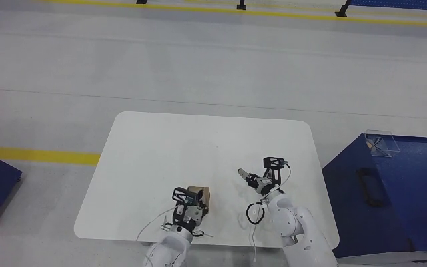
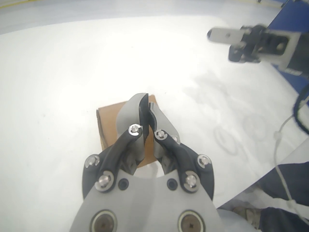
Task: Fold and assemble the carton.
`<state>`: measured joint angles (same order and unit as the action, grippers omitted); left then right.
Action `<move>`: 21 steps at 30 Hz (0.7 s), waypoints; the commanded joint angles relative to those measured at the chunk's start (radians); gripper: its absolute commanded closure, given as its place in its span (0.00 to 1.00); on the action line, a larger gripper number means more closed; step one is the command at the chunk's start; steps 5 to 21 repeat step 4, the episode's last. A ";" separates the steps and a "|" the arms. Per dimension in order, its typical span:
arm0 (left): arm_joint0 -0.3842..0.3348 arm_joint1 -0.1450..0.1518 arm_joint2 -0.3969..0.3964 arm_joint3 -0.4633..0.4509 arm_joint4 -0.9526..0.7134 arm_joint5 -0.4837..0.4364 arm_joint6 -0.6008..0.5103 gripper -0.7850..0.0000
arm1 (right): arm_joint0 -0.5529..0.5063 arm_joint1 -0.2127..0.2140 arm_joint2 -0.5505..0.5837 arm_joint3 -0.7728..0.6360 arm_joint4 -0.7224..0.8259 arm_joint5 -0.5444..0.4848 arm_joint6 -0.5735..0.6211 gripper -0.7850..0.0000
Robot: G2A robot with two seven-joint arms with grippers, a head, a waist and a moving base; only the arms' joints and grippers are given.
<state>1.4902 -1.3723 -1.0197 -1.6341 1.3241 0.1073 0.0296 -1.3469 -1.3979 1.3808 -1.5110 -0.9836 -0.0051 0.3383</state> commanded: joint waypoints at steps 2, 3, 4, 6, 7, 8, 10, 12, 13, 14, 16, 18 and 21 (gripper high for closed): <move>0.054 0.007 -0.025 -0.054 -0.017 -0.040 0.145 1.00 | 0.000 0.000 0.000 0.000 0.000 0.000 0.000 0.00; 0.074 0.010 -0.035 -0.069 -0.018 -0.052 0.188 1.00 | 0.000 0.000 0.000 0.000 0.000 0.000 0.000 0.00; 0.093 0.013 -0.046 -0.080 -0.015 -0.061 0.229 1.00 | 0.000 0.000 0.000 0.000 0.000 0.000 0.000 0.00; 0.093 0.013 -0.046 -0.080 -0.015 -0.061 0.229 1.00 | 0.000 0.000 0.000 0.000 0.000 0.000 0.000 0.00; 0.093 0.013 -0.046 -0.080 -0.015 -0.061 0.229 1.00 | 0.000 0.000 0.000 0.000 0.000 0.000 0.000 0.00; 0.093 0.013 -0.046 -0.080 -0.015 -0.061 0.229 1.00 | 0.000 0.000 0.000 0.000 0.000 0.000 0.000 0.00; 0.093 0.013 -0.046 -0.080 -0.015 -0.061 0.229 1.00 | 0.000 0.000 0.000 0.000 0.000 0.000 0.000 0.00; 0.093 0.013 -0.046 -0.080 -0.015 -0.061 0.229 1.00 | 0.000 0.000 0.000 0.000 0.000 0.000 0.000 0.00; 0.093 0.013 -0.046 -0.080 -0.015 -0.061 0.229 1.00 | 0.000 0.000 0.000 0.000 0.000 0.000 0.000 0.00; 0.093 0.013 -0.046 -0.080 -0.015 -0.061 0.229 1.00 | 0.000 0.000 0.000 0.000 0.000 0.000 0.000 0.00; 0.093 0.013 -0.046 -0.080 -0.015 -0.061 0.229 1.00 | 0.000 0.000 0.000 0.000 0.000 0.000 0.000 0.00; 0.093 0.013 -0.046 -0.080 -0.015 -0.061 0.229 1.00 | 0.000 0.000 0.000 0.000 0.000 0.000 0.000 0.00; 0.093 0.013 -0.046 -0.080 -0.015 -0.061 0.229 1.00 | 0.000 0.000 0.000 0.000 0.000 0.000 0.000 0.00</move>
